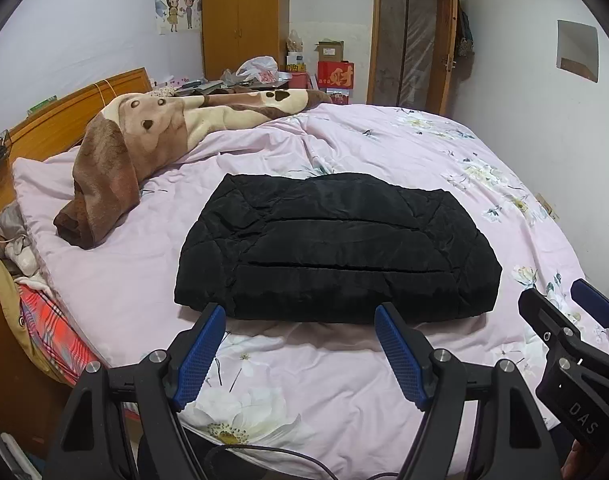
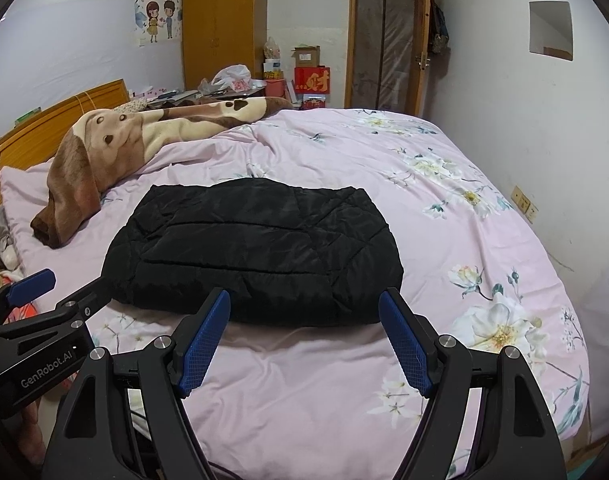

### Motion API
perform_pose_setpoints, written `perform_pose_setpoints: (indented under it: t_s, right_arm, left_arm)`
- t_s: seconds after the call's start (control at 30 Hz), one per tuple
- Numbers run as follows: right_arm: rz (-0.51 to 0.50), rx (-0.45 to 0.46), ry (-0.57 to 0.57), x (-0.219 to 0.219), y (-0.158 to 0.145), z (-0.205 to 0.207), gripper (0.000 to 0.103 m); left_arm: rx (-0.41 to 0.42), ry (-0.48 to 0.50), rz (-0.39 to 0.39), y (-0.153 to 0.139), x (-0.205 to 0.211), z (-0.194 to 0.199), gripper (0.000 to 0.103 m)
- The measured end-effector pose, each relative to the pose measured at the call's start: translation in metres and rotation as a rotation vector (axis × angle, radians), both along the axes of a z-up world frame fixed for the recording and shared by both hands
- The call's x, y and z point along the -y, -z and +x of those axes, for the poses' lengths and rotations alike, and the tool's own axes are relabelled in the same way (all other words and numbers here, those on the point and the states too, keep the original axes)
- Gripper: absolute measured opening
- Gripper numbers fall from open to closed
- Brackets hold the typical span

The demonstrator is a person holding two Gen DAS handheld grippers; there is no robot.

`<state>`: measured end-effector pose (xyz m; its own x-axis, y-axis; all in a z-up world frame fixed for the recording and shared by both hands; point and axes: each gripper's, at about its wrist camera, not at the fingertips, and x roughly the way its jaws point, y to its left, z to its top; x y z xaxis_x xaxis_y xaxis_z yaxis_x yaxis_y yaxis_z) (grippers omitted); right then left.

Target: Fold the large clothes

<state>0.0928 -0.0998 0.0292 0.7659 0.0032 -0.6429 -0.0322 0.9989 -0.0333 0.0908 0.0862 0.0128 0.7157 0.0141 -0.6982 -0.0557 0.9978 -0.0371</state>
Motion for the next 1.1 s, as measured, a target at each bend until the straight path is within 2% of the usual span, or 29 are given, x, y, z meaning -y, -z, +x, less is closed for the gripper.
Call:
perform_pose_setpoints:
  t_s: [1.1]
  right_arm:
    - [-0.003,-0.005,-0.016,0.002,0.003,-0.001,0.077]
  left_arm:
    - [-0.012,-0.017,-0.008,0.002,0.009,-0.006,0.077]
